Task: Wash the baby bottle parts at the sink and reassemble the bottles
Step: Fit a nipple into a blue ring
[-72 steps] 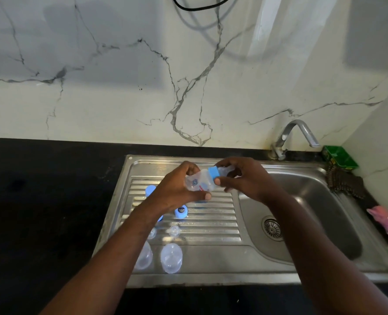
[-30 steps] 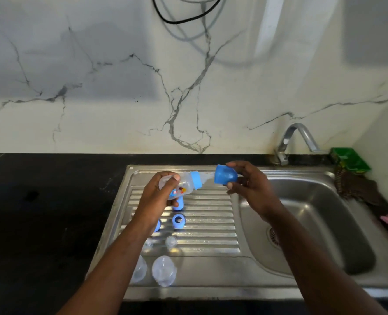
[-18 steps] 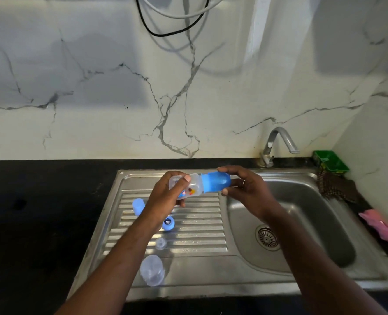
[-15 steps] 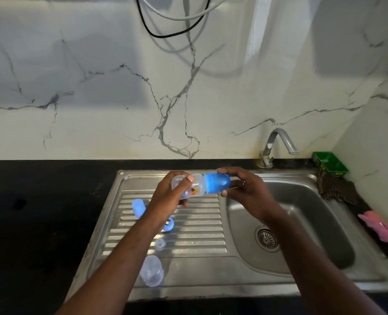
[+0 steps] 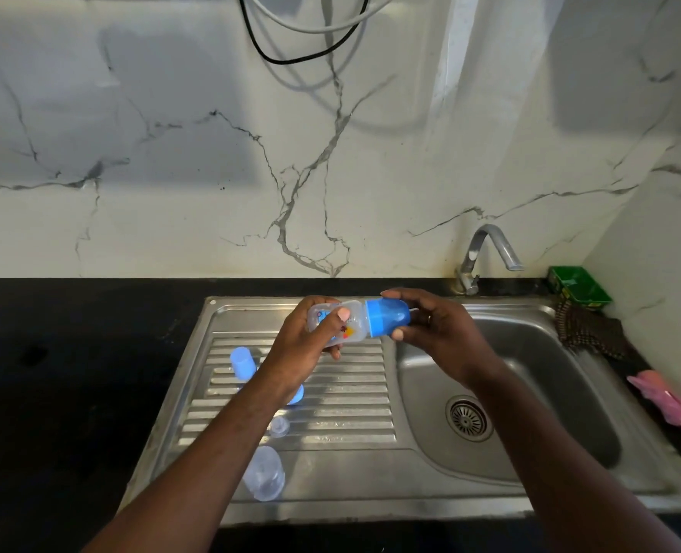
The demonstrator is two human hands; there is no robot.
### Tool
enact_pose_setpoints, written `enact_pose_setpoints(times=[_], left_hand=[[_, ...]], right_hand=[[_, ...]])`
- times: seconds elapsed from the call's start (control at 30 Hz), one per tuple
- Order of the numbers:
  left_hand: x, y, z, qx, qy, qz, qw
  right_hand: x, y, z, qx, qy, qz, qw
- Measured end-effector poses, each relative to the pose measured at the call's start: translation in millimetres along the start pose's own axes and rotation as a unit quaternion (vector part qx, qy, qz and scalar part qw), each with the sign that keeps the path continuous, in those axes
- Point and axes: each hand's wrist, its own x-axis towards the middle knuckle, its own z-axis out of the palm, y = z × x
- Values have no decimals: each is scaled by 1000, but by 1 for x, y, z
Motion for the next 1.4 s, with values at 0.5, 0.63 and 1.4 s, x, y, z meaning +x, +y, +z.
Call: enact_pose_setpoints(times=[0.5,0.63,1.4], left_hand=[[2,-11,3,-57,-81,-55,994],[5,-17,0,-24,-68,-73,995],[64,-58,-37,359,-12,-24,933]], right_hand=[[18,-8,36,163,135,8,977],[20,-1,40,134,107,41,984],[89,82,60,-140,68,189,970]])
